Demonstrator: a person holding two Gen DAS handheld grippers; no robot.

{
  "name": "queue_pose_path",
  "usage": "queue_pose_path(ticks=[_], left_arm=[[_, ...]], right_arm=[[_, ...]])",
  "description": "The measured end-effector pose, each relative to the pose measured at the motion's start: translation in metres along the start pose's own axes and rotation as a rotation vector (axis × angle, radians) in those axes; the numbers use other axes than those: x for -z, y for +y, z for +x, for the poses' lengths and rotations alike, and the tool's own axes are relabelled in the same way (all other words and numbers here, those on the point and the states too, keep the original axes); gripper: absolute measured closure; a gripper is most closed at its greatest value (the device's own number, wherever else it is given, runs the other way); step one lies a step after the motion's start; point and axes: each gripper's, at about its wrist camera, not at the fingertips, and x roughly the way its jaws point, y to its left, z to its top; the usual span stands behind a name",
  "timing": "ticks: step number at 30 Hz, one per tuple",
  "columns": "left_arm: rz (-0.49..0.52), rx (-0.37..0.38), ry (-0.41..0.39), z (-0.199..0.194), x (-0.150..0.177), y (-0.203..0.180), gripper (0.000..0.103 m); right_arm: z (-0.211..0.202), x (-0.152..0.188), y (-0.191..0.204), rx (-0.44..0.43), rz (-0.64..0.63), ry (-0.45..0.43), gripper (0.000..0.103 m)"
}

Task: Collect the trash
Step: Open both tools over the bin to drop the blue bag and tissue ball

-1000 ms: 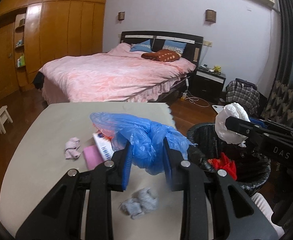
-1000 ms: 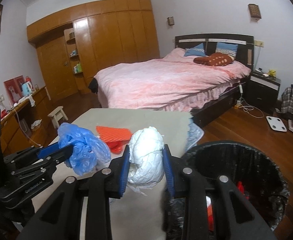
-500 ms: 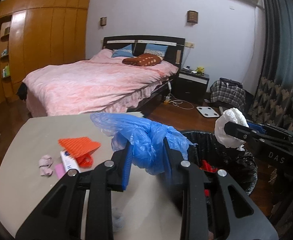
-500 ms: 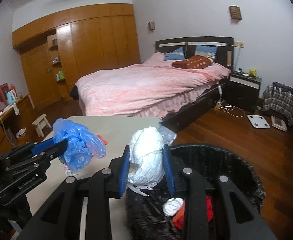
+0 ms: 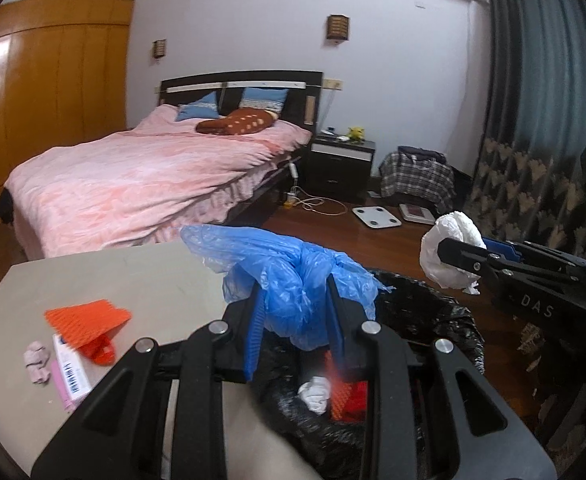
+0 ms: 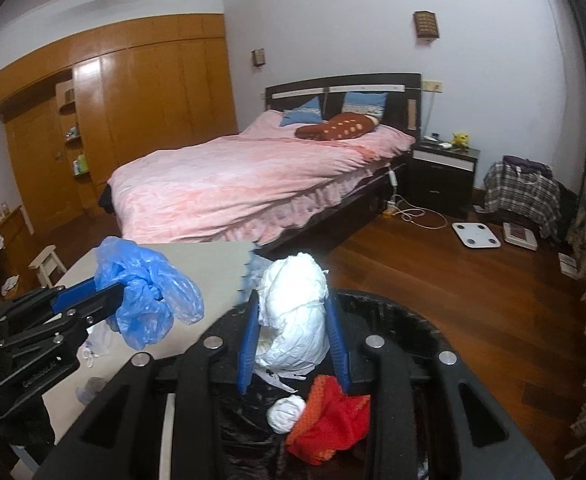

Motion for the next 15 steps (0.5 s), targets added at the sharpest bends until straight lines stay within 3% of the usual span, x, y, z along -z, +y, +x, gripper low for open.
queue_pose_path(ticks=[13, 15], left_arm=[[0.041, 0.103, 0.063, 0.052, 0.006, -0.030, 0.076], [0.043, 0.115, 0.077, 0.060, 0.007, -0.033, 0.072]], right_arm=[[0.013, 0.010, -0.032, 0.059, 0.036, 0.026, 0.069], [0.016, 0.012, -0.036, 0.071, 0.038, 0.031, 0.068]])
